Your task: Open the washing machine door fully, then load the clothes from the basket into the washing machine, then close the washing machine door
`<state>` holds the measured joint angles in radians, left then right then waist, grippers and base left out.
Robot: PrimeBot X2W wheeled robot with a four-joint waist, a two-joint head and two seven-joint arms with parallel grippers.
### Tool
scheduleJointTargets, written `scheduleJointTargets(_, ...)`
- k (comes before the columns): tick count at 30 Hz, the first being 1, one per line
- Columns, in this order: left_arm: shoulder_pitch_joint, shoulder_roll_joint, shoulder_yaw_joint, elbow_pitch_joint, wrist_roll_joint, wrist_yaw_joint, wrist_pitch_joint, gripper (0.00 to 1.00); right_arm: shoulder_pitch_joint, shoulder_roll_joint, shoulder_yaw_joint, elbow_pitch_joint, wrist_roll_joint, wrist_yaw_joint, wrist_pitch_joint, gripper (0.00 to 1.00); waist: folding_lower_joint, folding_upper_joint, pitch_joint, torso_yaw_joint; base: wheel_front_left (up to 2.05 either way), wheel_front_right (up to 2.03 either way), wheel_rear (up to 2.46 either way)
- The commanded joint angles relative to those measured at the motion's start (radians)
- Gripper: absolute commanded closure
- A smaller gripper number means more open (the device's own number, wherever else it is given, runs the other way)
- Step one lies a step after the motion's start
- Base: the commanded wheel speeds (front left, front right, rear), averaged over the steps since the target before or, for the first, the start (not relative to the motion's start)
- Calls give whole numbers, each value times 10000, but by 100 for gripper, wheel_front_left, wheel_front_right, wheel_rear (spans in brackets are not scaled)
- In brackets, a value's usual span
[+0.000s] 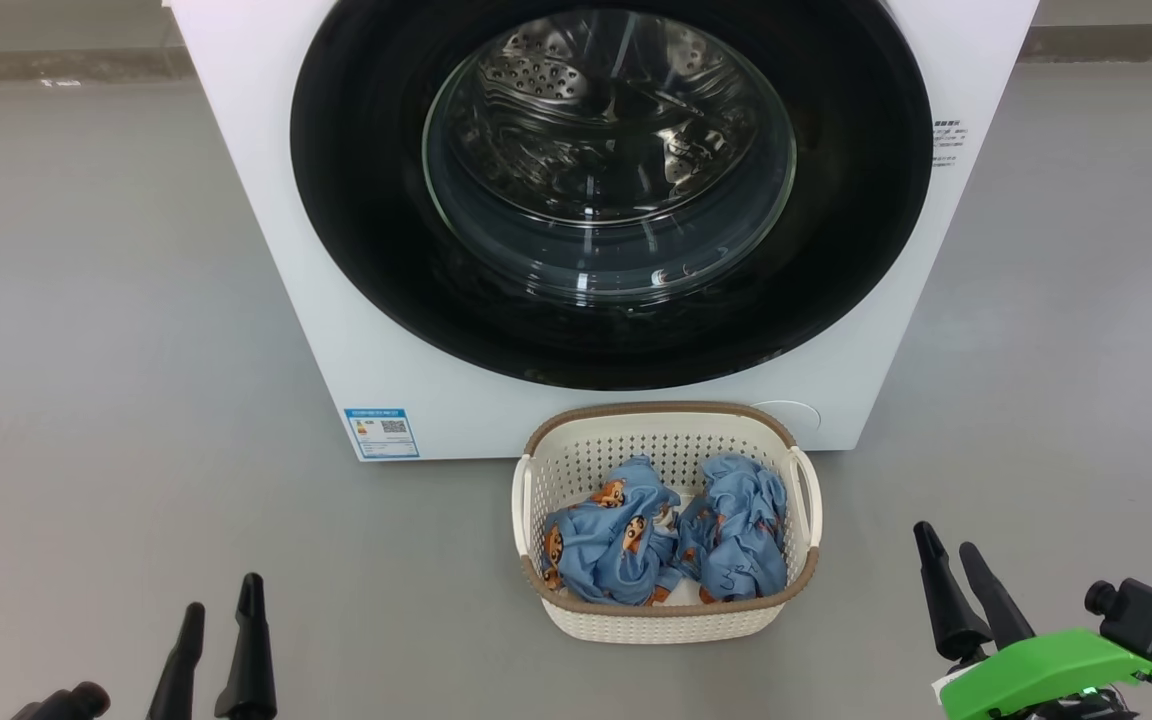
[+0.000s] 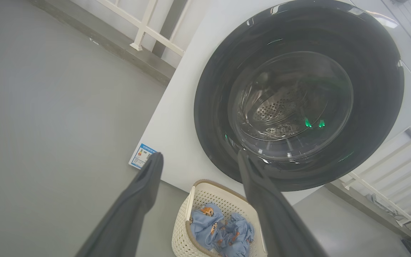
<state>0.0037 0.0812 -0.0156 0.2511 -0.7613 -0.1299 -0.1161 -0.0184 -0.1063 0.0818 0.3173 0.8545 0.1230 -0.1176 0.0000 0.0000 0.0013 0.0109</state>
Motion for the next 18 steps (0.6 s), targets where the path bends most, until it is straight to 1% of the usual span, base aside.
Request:
scheduleJointTargets(1, -284, 246, 233, -255, 454, -5, -194, 0, -575, -221, 205, -241, -407, 56, -170, 0, 1, 0, 0, 10, 0, 0, 0)
scheduleJointTargets(18, -323, 367, 97, -321, 2498, -6, -664, 0, -669, -441, 659, -237, -2016, 64, -643, 0, 0, 0, 18, 12, 0, 0, 0)
